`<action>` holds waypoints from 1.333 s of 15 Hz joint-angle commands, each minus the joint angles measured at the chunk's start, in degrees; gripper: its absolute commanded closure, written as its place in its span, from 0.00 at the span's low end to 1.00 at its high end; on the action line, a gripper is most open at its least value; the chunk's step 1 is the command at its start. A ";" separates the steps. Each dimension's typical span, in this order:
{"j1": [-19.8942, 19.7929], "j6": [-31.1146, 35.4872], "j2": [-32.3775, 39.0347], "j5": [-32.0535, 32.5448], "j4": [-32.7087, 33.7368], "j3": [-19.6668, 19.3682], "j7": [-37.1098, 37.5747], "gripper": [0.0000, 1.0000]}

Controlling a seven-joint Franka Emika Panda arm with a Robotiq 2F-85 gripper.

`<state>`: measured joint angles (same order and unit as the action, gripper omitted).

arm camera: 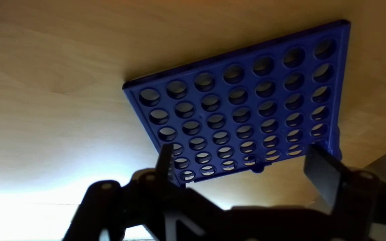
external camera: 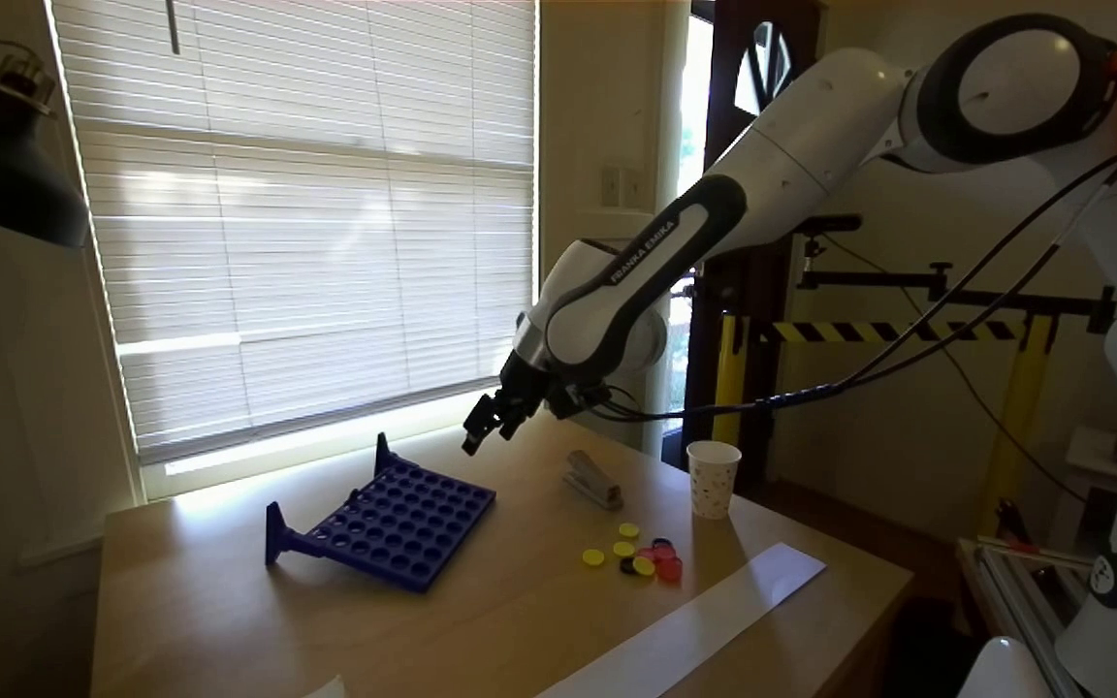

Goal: Pick up the blue object and lay it down on the table

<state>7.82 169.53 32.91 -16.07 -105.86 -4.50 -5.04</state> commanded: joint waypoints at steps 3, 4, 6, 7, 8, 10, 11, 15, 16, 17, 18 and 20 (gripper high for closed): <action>0.36 -3.61 -6.26 8.47 -5.33 -0.45 7.67 0.00; 0.40 -3.62 -6.71 9.41 -5.70 -0.51 8.35 0.00; 0.68 -3.36 -7.60 11.20 -6.59 -0.74 9.53 0.00; 0.69 -3.18 -7.93 11.88 -6.93 -0.72 9.94 0.00; -1.44 -2.51 -5.57 10.90 -4.35 1.38 8.54 0.00; -1.38 -2.52 -6.21 11.51 -5.03 1.34 8.94 0.00; -1.38 -2.53 -6.36 11.54 -5.16 1.34 8.94 0.00; -1.38 -2.53 -6.41 11.57 -5.19 1.34 8.94 0.00; -1.38 -2.53 -6.41 11.57 -5.19 1.34 8.94 0.00; -1.38 -2.53 -6.41 11.57 -5.20 1.34 8.94 0.00; -1.38 -2.53 -6.41 11.59 -5.20 1.33 8.94 0.00; -1.38 -2.53 -6.41 11.59 -5.20 1.33 8.94 0.00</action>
<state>7.90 167.11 26.62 -6.24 -111.07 -4.53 2.71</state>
